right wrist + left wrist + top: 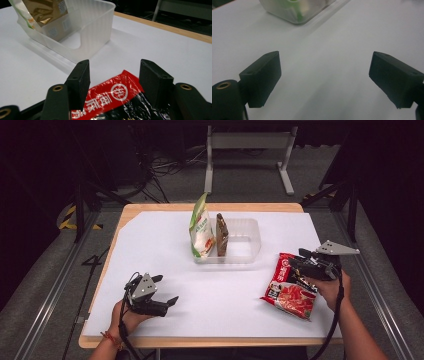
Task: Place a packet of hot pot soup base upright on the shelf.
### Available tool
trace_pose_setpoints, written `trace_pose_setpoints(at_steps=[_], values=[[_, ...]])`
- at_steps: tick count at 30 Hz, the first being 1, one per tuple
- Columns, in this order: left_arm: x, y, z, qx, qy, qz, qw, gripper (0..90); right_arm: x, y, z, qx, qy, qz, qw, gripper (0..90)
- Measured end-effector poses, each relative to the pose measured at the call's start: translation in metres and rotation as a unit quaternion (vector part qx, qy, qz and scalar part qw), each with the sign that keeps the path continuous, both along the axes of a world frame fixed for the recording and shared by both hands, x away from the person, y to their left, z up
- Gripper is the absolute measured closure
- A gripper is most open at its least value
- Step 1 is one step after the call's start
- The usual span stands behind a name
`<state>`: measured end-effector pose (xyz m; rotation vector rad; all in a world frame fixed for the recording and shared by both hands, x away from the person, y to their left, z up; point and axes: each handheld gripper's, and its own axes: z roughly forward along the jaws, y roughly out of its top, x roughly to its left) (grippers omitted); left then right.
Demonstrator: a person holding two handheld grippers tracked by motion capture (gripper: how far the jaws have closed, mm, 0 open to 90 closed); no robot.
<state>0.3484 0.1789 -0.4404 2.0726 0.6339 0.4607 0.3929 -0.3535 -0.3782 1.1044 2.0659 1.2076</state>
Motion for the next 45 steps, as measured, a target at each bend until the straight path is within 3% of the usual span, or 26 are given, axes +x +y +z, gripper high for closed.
trace_pose_setpoints(at_steps=[9,12,20,29,35,40,45], values=[[0.006,-0.004,0.000,0.002,-0.001,-0.009,1.0000,11.4,-0.003,-0.015,-0.009,-0.008,0.016,-0.013,0.9998,35.6],[0.007,-0.006,0.000,0.003,0.000,-0.011,0.9999,11.4,0.000,-0.021,-0.012,-0.015,0.034,-0.025,0.9990,29.5],[0.009,-0.009,-0.002,0.012,0.002,-0.017,0.9998,11.4,0.004,-0.048,-0.023,-0.003,0.044,-0.063,0.9970,34.7],[0.009,-0.009,-0.002,0.012,0.002,-0.018,0.9998,11.4,0.016,-0.073,-0.044,0.022,0.105,-0.106,0.9885,30.3],[0.009,-0.009,-0.002,0.015,0.002,-0.018,0.9997,11.3,0.022,-0.078,-0.052,0.053,0.145,-0.109,0.9820,29.4],[0.010,-0.010,-0.003,0.018,0.004,-0.020,0.9996,11.3,0.027,-0.079,-0.054,0.069,0.165,-0.092,0.9797,30.6],[0.009,-0.010,-0.003,0.021,0.004,-0.021,0.9996,11.3,0.033,-0.068,-0.055,0.061,0.166,-0.075,0.9814,33.9]])
